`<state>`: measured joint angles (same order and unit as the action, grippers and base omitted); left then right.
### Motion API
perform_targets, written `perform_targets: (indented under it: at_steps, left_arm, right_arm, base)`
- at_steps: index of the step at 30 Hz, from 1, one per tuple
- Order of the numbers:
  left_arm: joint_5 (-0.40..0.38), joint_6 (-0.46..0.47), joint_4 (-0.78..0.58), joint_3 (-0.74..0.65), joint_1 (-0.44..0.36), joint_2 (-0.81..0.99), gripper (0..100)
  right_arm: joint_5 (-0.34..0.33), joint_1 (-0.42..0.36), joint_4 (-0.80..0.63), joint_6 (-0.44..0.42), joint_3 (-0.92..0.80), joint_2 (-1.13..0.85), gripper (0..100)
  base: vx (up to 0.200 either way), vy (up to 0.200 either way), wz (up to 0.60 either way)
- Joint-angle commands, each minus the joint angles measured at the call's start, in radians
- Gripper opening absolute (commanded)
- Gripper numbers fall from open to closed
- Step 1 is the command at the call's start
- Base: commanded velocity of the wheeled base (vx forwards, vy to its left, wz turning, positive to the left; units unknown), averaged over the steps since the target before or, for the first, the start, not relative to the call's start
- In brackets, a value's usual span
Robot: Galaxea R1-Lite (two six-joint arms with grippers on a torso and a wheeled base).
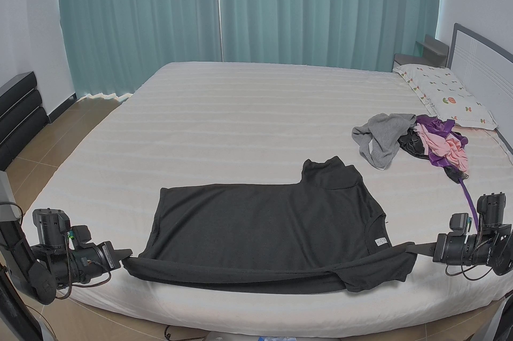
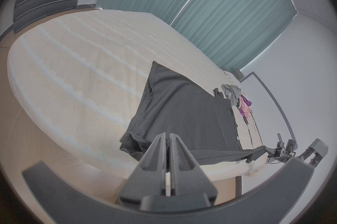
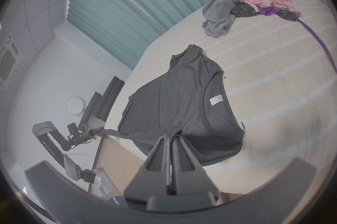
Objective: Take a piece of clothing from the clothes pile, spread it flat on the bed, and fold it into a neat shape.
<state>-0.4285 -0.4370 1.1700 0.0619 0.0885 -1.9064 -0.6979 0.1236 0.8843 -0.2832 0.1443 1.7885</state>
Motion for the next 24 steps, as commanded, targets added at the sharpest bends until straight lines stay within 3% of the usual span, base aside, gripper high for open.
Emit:
perform_targets:
  at_steps: [1, 24]
  left_arm:
    - [-0.001, 0.000, 0.010, -0.027, 0.000, 0.000, 0]
    - [-0.001, 0.009, -0.049, -0.060, -0.003, -0.008, 0]
  right_arm:
    - [0.003, 0.002, 0.001, -0.001, -0.022, -0.024, 0]
    - [0.012, 0.010, -0.002, 0.050, -0.115, -0.026, 0]
  base:
    - [0.000, 0.000, 0.00]
    - [0.000, 0.000, 0.00]
